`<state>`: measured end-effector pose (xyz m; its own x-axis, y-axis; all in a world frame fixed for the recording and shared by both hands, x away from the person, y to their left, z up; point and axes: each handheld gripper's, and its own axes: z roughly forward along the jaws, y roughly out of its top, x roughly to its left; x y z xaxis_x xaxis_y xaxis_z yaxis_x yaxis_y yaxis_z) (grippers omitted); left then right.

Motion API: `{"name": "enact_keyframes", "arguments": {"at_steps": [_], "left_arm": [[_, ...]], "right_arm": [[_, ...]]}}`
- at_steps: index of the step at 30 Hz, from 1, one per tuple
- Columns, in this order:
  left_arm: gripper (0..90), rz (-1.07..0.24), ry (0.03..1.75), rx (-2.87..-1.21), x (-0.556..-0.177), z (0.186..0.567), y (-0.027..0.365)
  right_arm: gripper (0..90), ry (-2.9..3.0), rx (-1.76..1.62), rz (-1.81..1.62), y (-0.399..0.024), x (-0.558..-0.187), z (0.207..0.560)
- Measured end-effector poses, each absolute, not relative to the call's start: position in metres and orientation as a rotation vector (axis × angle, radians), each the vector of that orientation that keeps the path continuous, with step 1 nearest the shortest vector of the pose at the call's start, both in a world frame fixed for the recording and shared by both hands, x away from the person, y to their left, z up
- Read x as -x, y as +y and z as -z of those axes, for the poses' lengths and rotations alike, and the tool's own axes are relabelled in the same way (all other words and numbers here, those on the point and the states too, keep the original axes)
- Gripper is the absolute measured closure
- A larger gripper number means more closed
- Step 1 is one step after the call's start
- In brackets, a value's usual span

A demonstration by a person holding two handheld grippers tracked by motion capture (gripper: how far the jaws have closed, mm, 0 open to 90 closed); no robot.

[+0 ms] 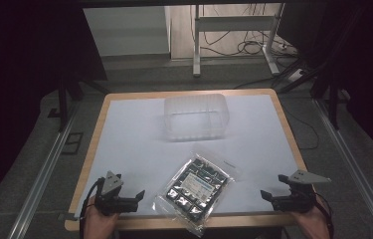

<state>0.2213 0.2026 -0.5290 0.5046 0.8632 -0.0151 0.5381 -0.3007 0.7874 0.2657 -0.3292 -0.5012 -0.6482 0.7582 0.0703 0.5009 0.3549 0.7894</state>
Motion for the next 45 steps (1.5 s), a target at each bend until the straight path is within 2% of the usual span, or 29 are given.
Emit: {"name": "enact_keyframes", "arguments": {"at_steps": [3,29,45], "left_arm": [[0.0,-0.528,1.132,-2.037,-0.222,0.533,0.198],[3.7,-0.481,1.107,-2.063,-0.220,0.532,0.197],[3.0,-0.393,1.087,-2.023,-0.224,0.533,0.200]], "right_arm": [[7.4,2.324,-1.091,-1.225,-0.328,-0.265,0.500],[7.9,2.419,-1.002,-1.189,-0.313,-0.269,0.500],[7.3,2.427,-0.993,-1.219,-0.299,-0.277,0.495]]}}
